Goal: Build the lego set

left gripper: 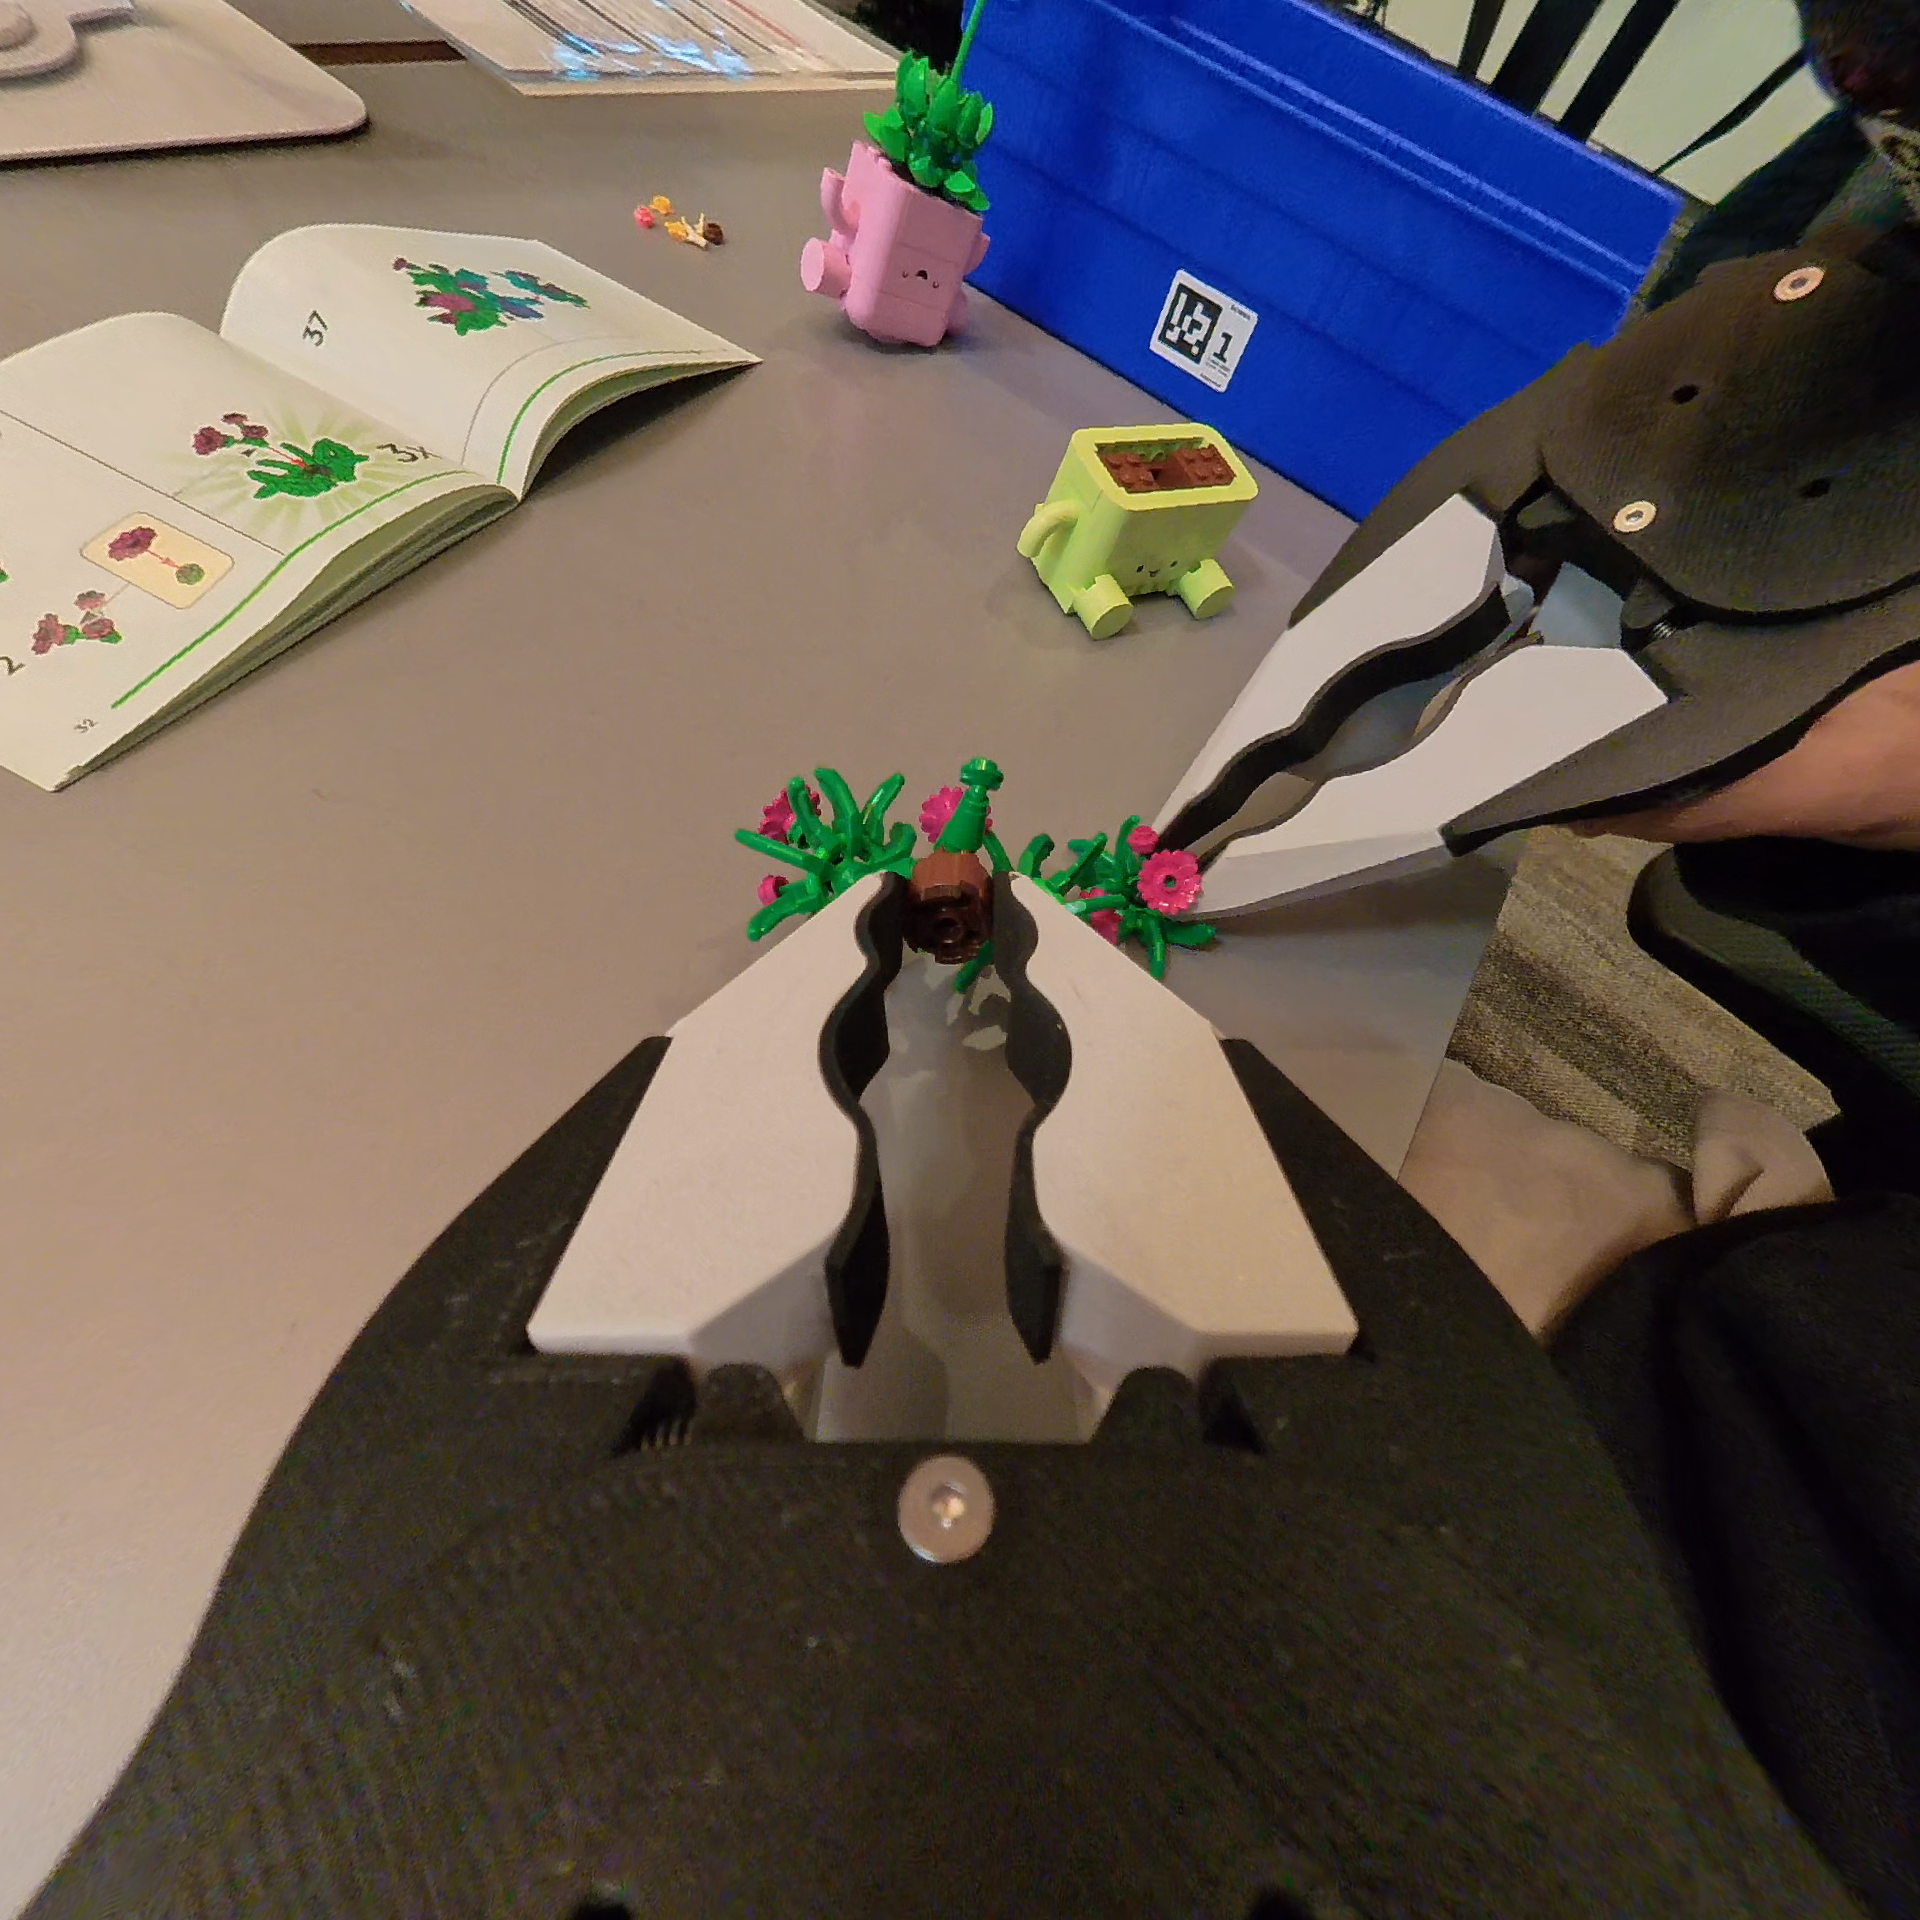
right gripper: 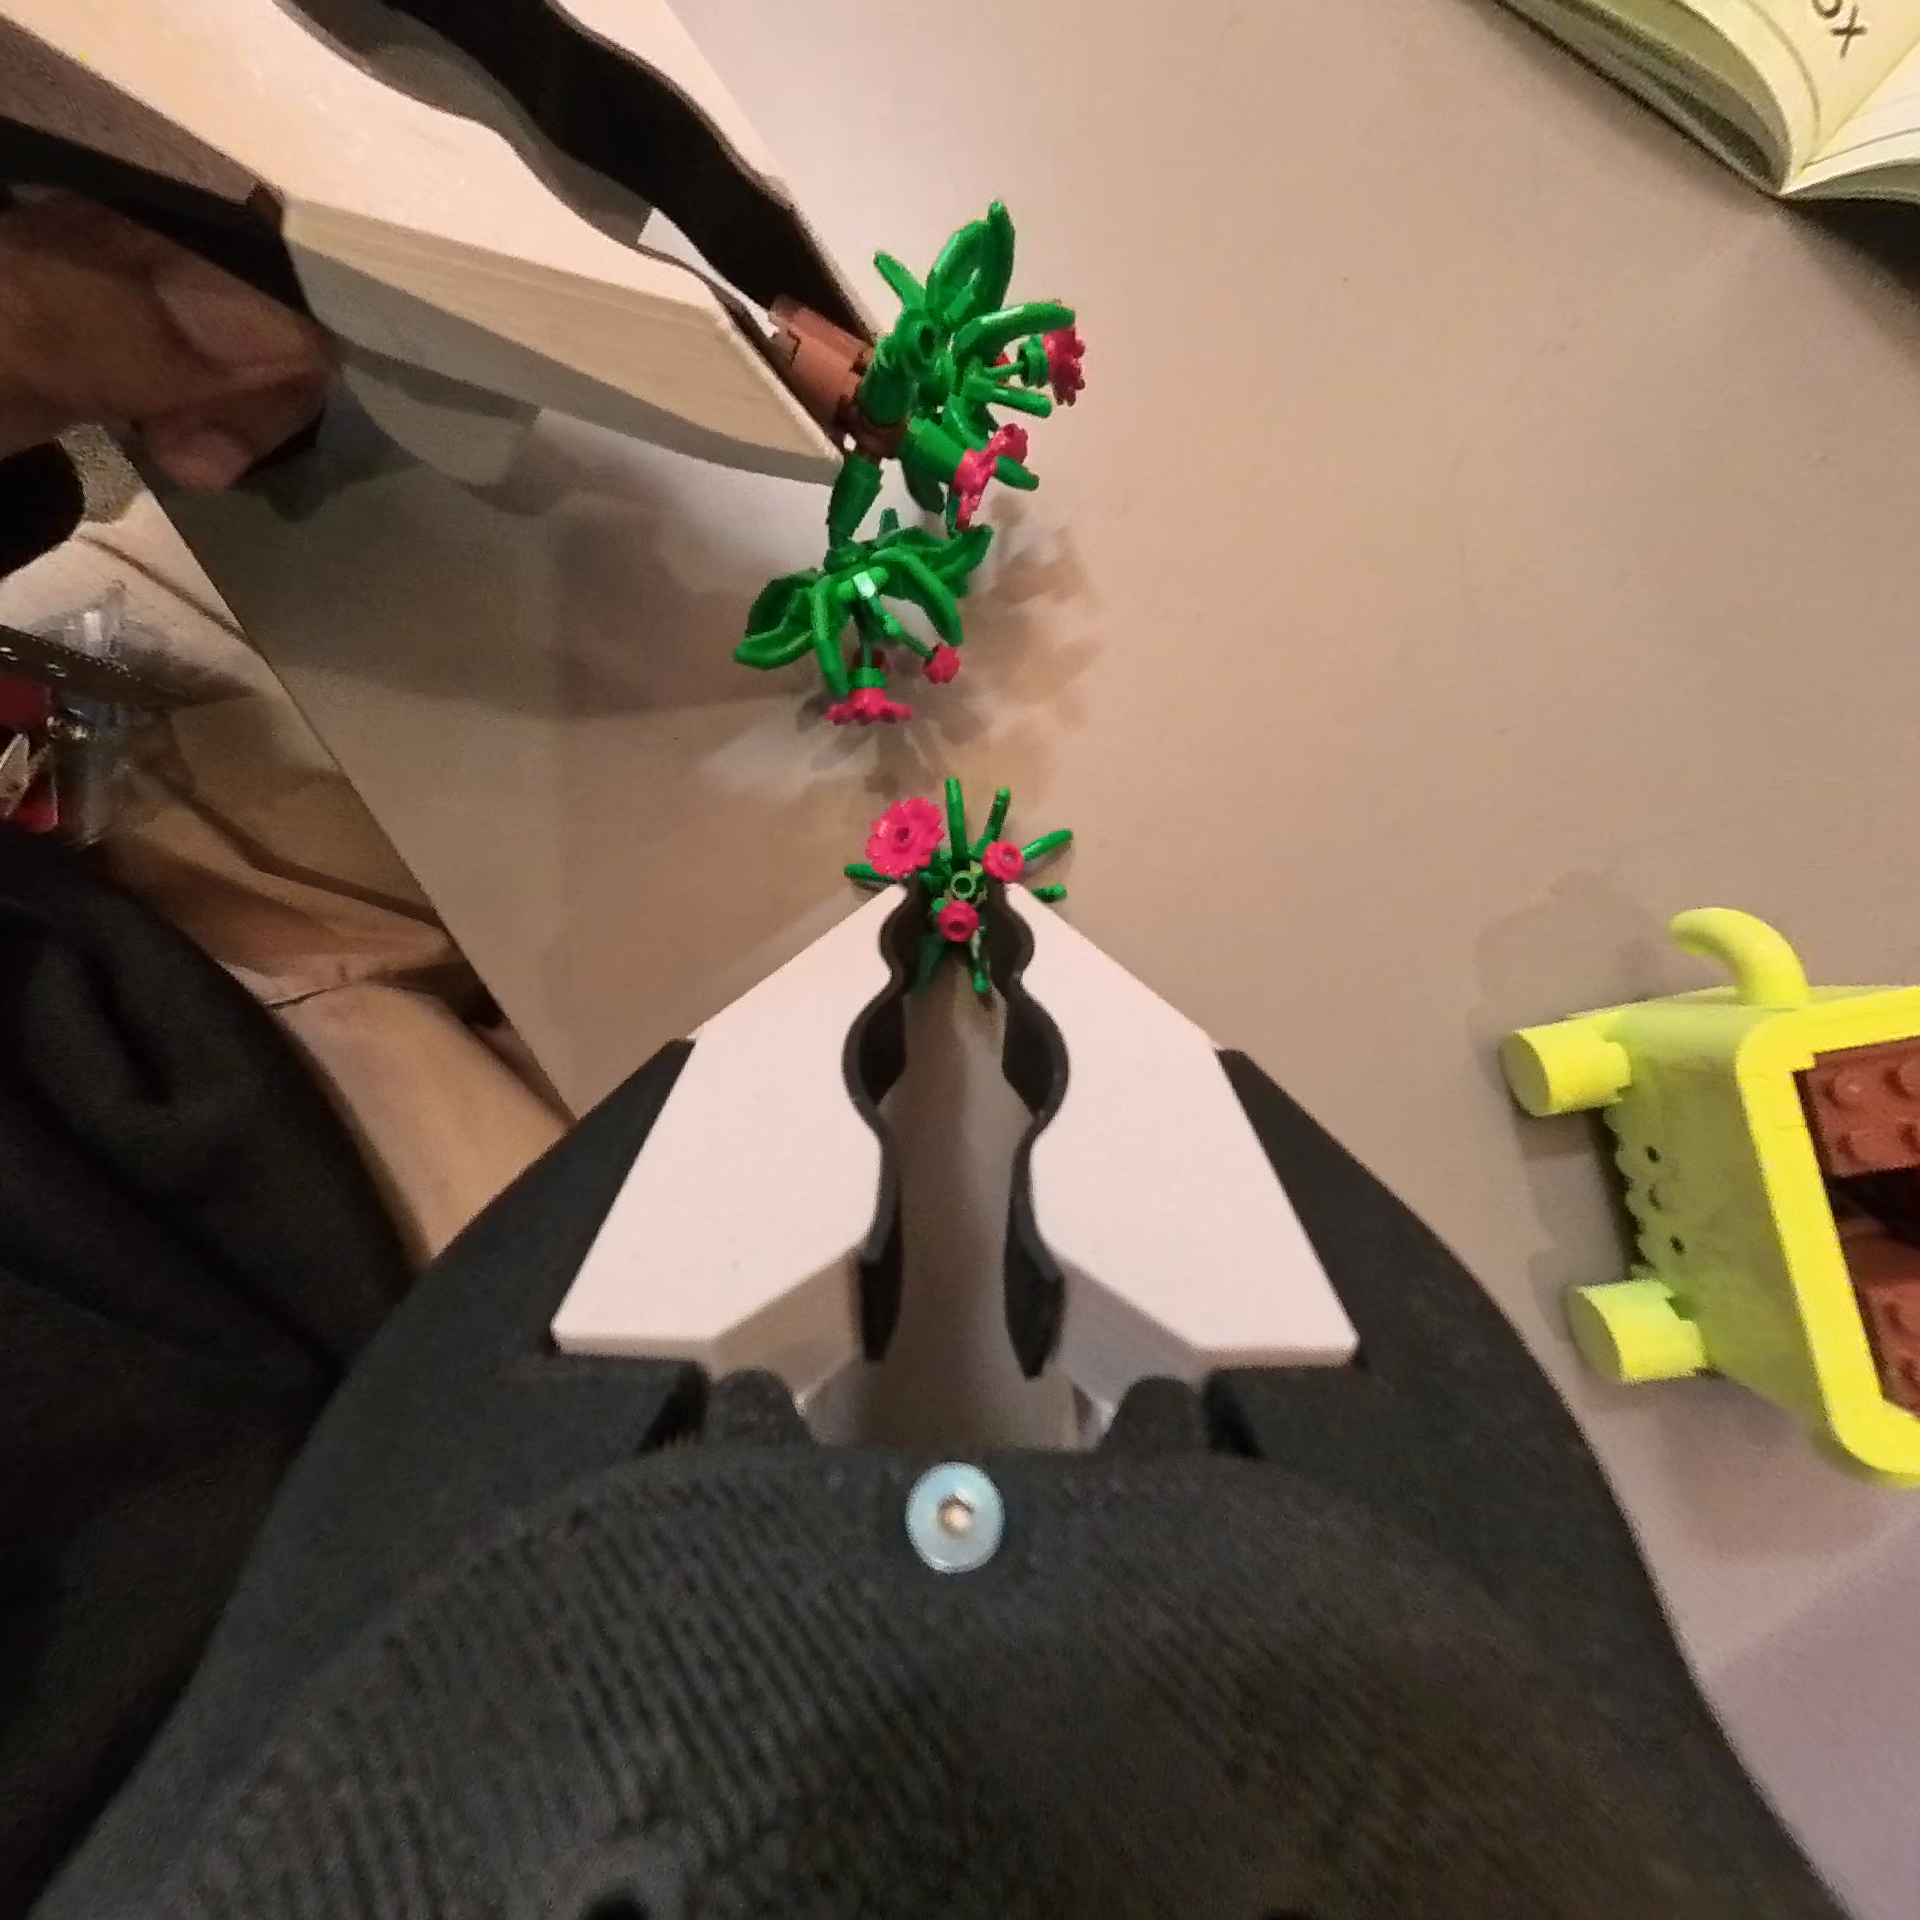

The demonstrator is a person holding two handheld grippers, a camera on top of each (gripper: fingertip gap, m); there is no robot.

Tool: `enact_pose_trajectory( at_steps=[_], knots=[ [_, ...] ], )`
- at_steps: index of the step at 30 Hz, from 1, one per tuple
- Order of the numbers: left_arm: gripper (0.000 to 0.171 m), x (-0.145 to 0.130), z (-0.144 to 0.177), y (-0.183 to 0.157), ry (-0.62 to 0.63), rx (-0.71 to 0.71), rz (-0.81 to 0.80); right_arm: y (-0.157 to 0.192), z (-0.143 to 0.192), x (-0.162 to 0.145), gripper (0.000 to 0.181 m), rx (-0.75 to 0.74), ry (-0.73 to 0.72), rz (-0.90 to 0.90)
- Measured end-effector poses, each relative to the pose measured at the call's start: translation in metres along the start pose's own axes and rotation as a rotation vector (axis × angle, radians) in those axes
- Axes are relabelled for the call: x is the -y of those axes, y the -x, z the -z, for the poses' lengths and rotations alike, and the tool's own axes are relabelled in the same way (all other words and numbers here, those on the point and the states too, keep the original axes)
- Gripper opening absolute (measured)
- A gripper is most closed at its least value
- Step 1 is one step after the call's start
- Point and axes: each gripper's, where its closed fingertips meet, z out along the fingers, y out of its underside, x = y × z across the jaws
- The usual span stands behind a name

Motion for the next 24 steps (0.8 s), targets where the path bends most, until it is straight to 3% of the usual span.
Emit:
enact_pose_trajectory(
  at_steps=[17, 20, 24],
  knots=[
    [0.014, 0.0, 0.001, 0.001, -0.003, 0.002, 0.003, -0.008, -0.005, 0.01, 0.005, 0.034, -0.185, -0.088],
    [0.014, 0.002, 0.002, 0.001, -0.018, -0.001, 0.01, -0.01, 0.013, 0.026, 0.005, 0.099, -0.335, -0.172],
    [0.014, 0.008, 0.005, -0.002, -0.059, -0.002, -0.009, -0.006, 0.058, 0.062, 0.005, 0.344, -0.67, -0.346]
  ],
)
